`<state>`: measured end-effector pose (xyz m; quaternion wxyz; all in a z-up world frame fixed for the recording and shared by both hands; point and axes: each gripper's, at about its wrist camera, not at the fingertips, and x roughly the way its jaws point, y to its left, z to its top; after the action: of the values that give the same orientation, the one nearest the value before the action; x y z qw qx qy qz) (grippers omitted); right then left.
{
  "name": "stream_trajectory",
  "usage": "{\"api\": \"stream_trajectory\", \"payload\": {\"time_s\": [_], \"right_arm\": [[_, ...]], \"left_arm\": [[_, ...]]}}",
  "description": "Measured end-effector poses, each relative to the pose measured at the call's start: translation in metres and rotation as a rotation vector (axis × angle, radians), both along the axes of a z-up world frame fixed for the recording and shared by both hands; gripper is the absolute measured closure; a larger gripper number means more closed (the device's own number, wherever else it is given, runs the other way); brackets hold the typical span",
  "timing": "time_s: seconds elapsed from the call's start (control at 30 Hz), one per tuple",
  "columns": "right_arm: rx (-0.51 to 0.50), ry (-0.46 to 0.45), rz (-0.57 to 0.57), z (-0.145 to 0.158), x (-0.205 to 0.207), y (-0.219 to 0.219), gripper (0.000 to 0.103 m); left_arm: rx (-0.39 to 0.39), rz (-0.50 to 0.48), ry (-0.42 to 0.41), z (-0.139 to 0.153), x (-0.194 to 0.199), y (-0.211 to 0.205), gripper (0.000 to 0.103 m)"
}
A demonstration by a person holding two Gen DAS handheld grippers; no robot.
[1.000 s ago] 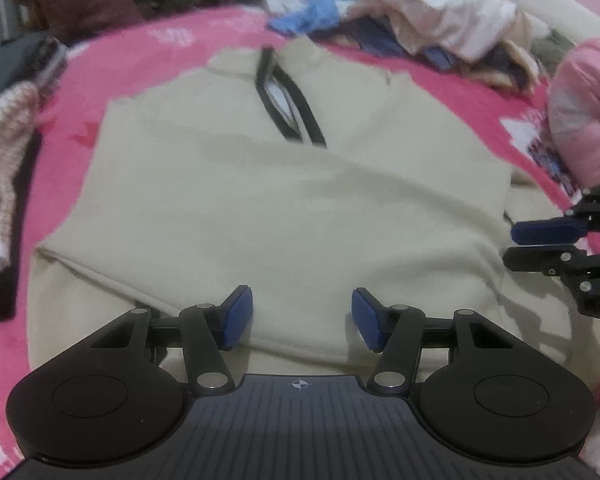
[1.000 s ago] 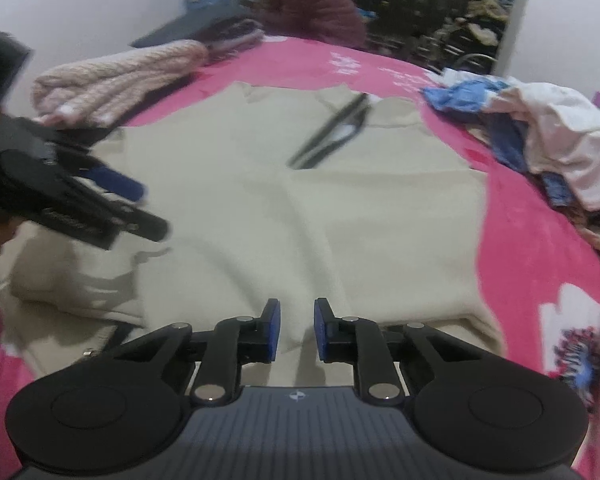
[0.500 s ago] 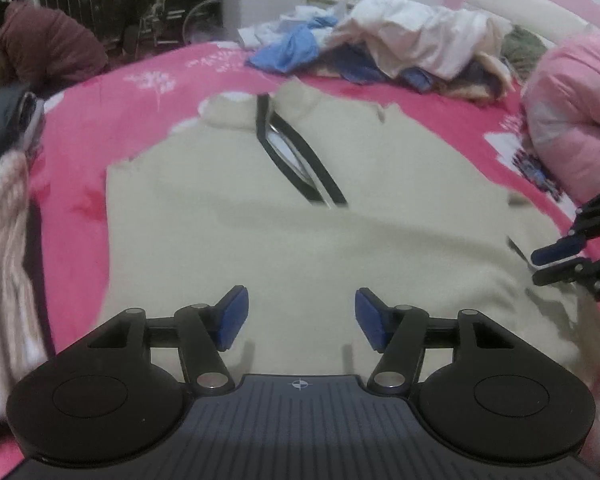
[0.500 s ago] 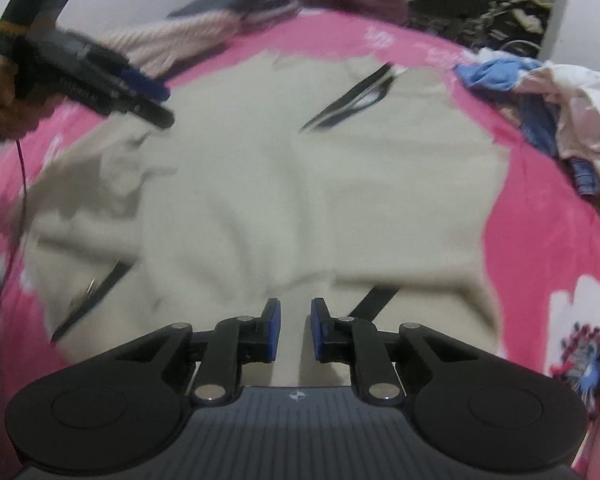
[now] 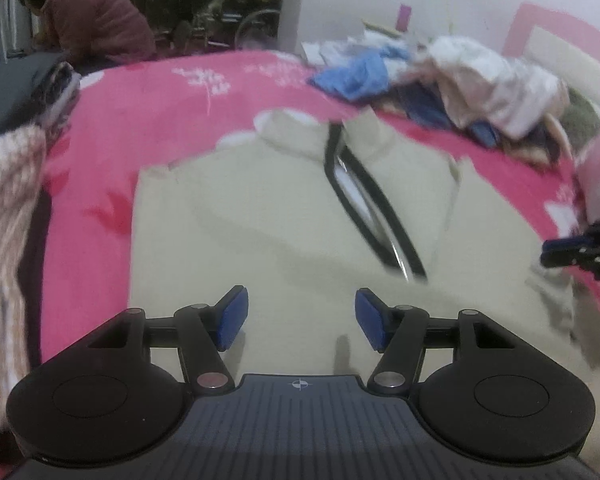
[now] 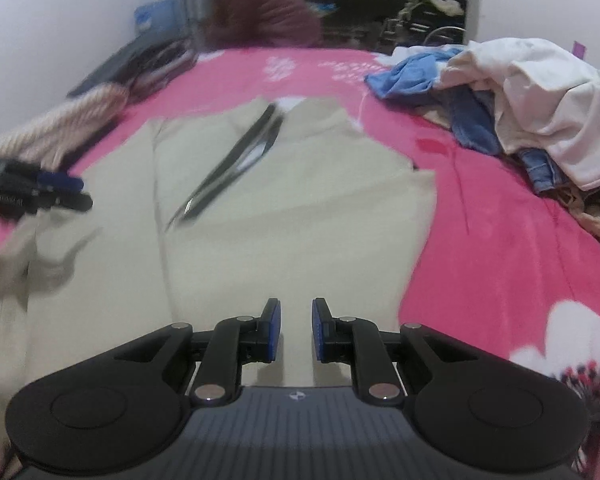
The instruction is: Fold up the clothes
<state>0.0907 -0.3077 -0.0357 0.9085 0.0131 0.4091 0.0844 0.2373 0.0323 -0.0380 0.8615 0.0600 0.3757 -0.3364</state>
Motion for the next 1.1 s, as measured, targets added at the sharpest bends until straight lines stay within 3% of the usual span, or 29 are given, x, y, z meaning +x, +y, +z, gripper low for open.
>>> {"api": "stream_trajectory", "payload": {"time_s": [0.1,0.17,0.27,0.33,0.4,0.43,0.57,0.87,0.97,1.1], "right_arm": [[0.038,-0.043,0.001,0.007,0.036,-0.004,0.086],[0.045,-0.063,0.029,0.009,0.064,-0.005,0.085],[0.027,-0.071,0.079,0.008,0.107,-0.006,0.079],[0.027,-0.075,0.083,0.004,0.135,-0.011,0.069],[0.058,-0.079,0.062,-0.002,0.163,-0.021,0.067],[0.077,-0.072,0.057,-0.005,0.175,-0.026,0.063],[0.148,-0.020,0.075,-0.022,0.218,-0.038,0.061],[0.218,0.078,0.136,-0.052,0.271,-0.037,0.061],[0.241,0.091,0.137,-0.056,0.279,-0.039,0.062],[0.242,0.092,0.139,-0.060,0.283,-0.037,0.068]], "left_arm": [[-0.037,0.029,-0.035,0.001,0.034,-0.016,0.032],[-0.061,0.049,-0.059,0.001,0.056,-0.027,0.031],[-0.037,0.026,-0.090,-0.007,0.093,-0.045,0.031],[-0.034,0.001,-0.089,-0.013,0.119,-0.055,0.031],[-0.037,0.008,-0.100,-0.017,0.138,-0.062,0.031],[-0.050,-0.002,-0.080,-0.019,0.147,-0.065,0.031],[-0.093,-0.042,0.000,-0.030,0.175,-0.076,0.032],[-0.134,-0.109,0.097,-0.049,0.201,-0.096,0.049],[-0.135,-0.105,0.109,-0.053,0.205,-0.100,0.063],[-0.131,-0.090,0.090,-0.052,0.203,-0.102,0.075]]}}
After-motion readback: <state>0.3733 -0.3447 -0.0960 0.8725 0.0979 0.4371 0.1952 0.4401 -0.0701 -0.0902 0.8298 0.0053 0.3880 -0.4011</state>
